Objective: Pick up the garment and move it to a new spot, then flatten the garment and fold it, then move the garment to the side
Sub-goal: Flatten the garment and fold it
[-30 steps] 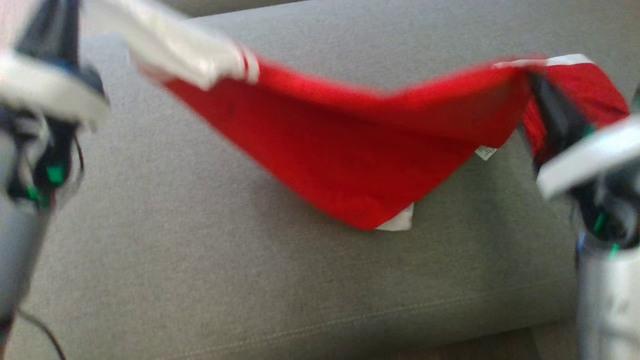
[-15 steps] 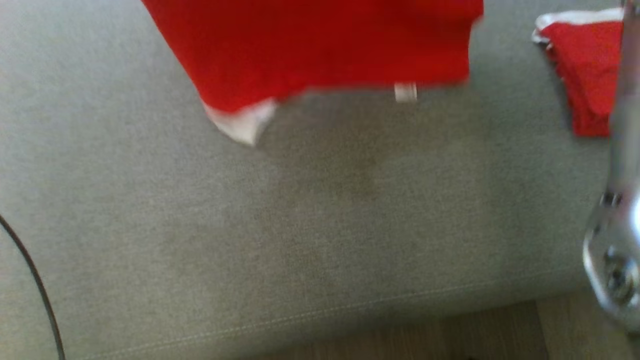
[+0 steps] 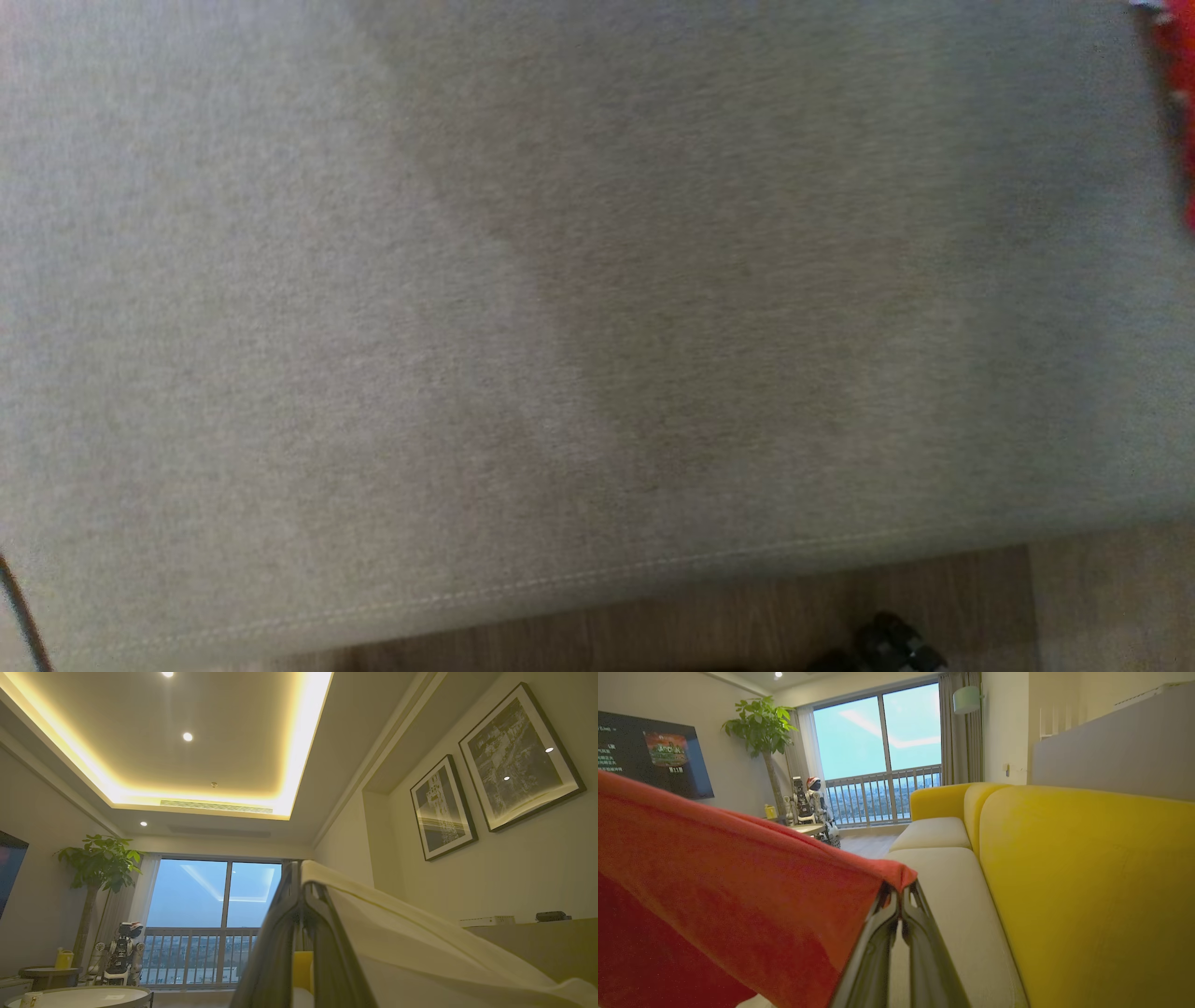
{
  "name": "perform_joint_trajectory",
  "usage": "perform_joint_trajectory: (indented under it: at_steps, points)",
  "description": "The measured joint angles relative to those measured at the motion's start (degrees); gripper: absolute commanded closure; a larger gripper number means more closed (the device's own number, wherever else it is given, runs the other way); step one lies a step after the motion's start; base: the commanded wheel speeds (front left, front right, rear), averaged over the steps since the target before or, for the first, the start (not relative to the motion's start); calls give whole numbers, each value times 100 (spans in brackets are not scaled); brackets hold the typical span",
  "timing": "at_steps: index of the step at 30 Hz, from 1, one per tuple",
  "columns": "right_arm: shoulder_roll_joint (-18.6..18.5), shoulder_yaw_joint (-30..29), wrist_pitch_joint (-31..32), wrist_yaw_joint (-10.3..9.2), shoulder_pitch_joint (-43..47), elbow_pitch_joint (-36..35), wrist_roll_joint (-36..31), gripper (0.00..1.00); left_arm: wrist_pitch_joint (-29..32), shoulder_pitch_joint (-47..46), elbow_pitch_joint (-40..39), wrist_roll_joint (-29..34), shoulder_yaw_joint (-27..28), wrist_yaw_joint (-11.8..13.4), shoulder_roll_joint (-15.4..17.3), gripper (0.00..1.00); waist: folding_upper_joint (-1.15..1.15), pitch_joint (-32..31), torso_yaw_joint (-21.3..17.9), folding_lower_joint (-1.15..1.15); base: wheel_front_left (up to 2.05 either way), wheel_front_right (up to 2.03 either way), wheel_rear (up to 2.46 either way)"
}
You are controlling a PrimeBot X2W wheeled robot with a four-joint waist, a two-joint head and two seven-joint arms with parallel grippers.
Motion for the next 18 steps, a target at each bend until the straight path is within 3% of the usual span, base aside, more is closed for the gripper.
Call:
perform_joint_trajectory:
  at_steps: [3, 6, 12, 18]
  points:
    - [-104, 309, -68, 1, 82, 154, 132, 100, -1, 653, -454, 26, 427, -147, -158, 100, 0, 203, 128, 2, 0, 0, 0]
    - [-247, 582, -132, 0, 520, 271, 303, 100, 0, 1876, -728, 24, 565, -193, -426, 100, 0, 319, 275, 2, 0, 0, 0]
    - [-583, 870, -180, 0, 1491, 327, 857, 100, 2, 4122, -1623, -186, 466, -194, -630, 100, 0, 286, 438, 1, 0, 0, 0]
    - [-1016, 1049, 3, 0, 2613, -147, 1232, 100, 4, 6137, -2347, -354, 466, -197, -715, 100, 0, -80, 448, 0, 0, 0, 0]
